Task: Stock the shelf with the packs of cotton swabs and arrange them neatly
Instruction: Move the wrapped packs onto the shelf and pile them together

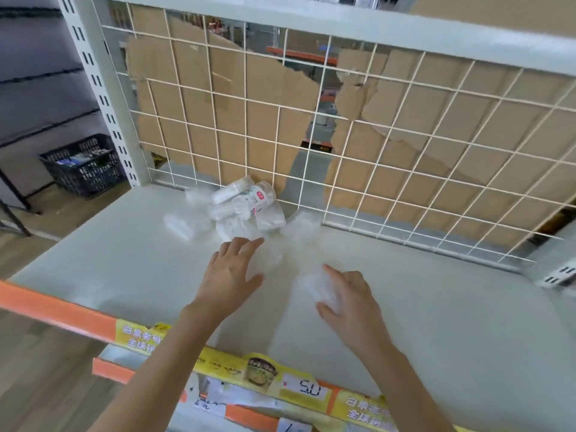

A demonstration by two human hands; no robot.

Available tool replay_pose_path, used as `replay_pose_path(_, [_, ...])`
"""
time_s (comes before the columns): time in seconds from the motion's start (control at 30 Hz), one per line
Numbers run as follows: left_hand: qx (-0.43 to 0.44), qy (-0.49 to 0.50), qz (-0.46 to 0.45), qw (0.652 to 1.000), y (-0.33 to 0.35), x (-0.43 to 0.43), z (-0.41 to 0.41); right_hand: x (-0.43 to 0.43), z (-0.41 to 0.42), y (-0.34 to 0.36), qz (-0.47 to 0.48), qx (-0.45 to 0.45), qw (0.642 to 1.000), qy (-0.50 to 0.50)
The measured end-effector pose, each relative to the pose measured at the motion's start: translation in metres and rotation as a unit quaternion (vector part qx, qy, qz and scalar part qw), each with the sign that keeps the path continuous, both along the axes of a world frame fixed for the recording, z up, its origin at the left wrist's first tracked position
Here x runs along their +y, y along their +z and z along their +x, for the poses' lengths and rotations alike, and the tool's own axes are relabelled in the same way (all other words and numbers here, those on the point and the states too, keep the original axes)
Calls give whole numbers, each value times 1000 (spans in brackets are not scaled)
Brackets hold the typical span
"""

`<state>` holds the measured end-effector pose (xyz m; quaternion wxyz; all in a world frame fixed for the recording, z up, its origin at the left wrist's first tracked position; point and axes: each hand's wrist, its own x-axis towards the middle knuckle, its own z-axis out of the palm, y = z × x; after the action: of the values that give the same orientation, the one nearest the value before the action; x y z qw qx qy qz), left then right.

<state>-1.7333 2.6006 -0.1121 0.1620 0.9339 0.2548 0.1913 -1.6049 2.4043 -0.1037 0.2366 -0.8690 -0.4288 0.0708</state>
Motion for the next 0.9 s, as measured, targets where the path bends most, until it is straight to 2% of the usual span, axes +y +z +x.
replay_pose_path(0.13, [-51, -53, 42, 996, 4, -10, -16, -44, 3, 12, 73, -7, 994, -81])
replay_pose_path(0.3, [-69, -113, 26, 991, 17, -40, -15, -114, -2, 22, 124, -32, 978, -165])
replay_pose_path(0.57, [-97, -249, -15, 964, 30, -119, 4, -233, -39, 31, 168, -80, 942, -279])
replay_pose_path(0.67, [-104, -296, -16, 949, 37, -153, 5, -272, -62, 34, 183, -72, 927, -319])
replay_pose_path(0.9, [-105, -359, -20, 927, 39, -241, -3, -368, -130, 31, 189, -76, 892, -403])
